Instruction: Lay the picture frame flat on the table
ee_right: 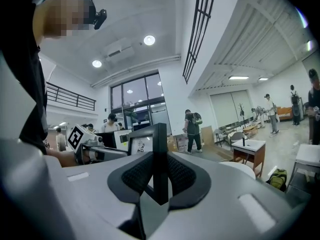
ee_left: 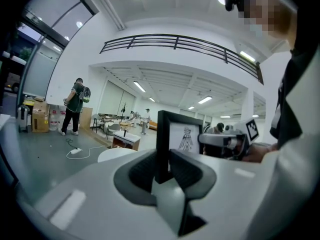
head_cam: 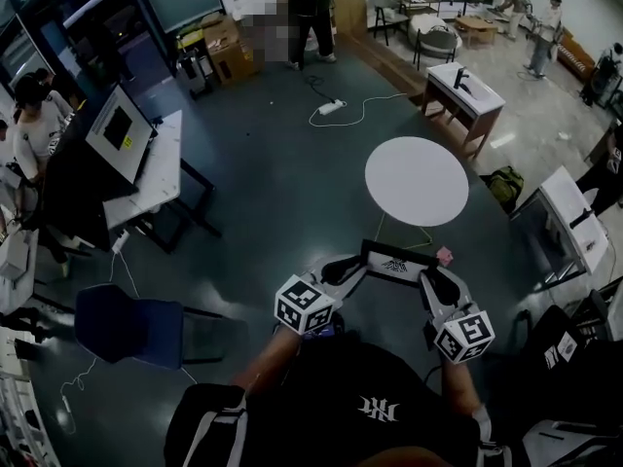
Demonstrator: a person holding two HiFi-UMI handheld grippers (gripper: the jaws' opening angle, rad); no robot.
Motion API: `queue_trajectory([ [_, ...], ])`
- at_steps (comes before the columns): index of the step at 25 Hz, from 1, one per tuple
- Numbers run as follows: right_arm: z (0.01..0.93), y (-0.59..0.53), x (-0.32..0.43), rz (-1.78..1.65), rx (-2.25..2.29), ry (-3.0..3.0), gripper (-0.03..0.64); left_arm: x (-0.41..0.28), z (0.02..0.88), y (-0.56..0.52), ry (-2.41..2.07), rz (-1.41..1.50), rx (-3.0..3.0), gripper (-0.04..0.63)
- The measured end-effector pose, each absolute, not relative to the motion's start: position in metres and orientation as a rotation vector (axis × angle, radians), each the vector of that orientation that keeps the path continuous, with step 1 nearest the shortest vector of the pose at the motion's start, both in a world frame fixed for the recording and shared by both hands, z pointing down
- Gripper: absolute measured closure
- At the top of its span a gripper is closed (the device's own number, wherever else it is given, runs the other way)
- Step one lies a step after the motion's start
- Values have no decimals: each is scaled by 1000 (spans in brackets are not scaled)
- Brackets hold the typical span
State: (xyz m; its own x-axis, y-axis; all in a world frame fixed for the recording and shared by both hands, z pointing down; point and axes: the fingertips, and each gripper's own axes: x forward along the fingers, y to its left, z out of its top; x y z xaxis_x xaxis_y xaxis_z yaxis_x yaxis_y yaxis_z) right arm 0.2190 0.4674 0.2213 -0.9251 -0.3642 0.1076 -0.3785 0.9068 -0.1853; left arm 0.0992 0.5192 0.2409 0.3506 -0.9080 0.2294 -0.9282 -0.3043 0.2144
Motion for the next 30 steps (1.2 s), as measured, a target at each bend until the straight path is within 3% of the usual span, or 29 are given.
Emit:
queue_trajectory([
  [23, 257, 304, 93, 368, 513, -3004, 538, -21, 273, 371, -1681, 96, 2236, 518],
  [30, 244, 174, 57, 372, 447, -3000, 540, -55, 261, 243, -1697, 101, 2197, 518],
])
